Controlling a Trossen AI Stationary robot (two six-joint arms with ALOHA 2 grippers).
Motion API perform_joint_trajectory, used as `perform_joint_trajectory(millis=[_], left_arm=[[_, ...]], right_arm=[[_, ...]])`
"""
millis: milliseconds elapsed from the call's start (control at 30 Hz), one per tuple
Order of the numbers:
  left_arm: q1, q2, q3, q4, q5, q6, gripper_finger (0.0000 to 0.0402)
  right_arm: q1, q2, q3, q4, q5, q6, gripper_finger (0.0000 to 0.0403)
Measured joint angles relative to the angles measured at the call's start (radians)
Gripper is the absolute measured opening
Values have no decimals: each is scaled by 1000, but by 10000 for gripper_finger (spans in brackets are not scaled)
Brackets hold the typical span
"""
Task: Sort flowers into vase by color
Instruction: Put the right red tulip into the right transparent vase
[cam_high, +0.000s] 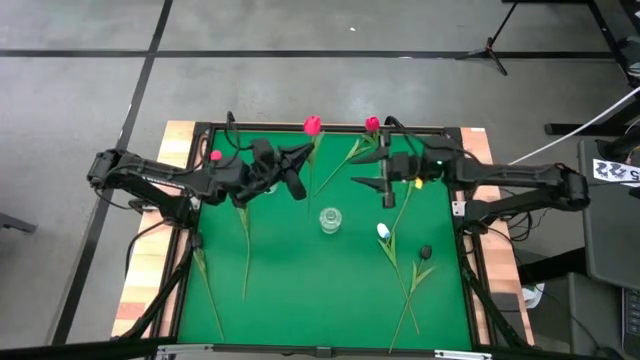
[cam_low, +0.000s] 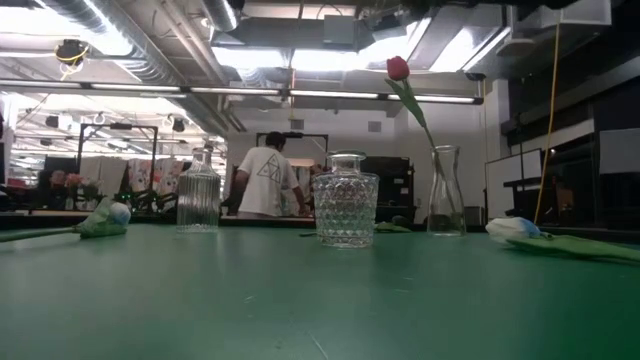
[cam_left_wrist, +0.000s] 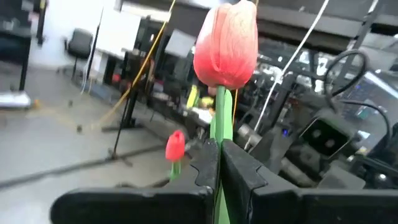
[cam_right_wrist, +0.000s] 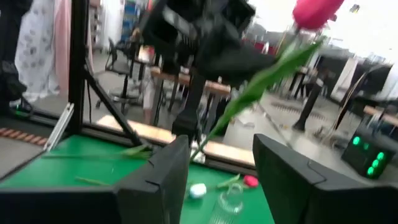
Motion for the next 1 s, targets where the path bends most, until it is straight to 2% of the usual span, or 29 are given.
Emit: perform_joint_trajectory(millis=[167,367,533,633,1000], left_arm=[[6,0,0,87,82,164,14],[35,0,0,111,168,195,14],[61,0,0,111,238,178,15],[73,0,0,111,246,178,15],[95,1,0,133,285,226,15]], right_arm=[[0,65,66,-15,-16,54,228],[0,162,147,-15,-8,63,262],[0,238,236,-12,-8,56,262],[0,266,270,-13,-9,56,257],[0,278,283,-13,13,59,250]])
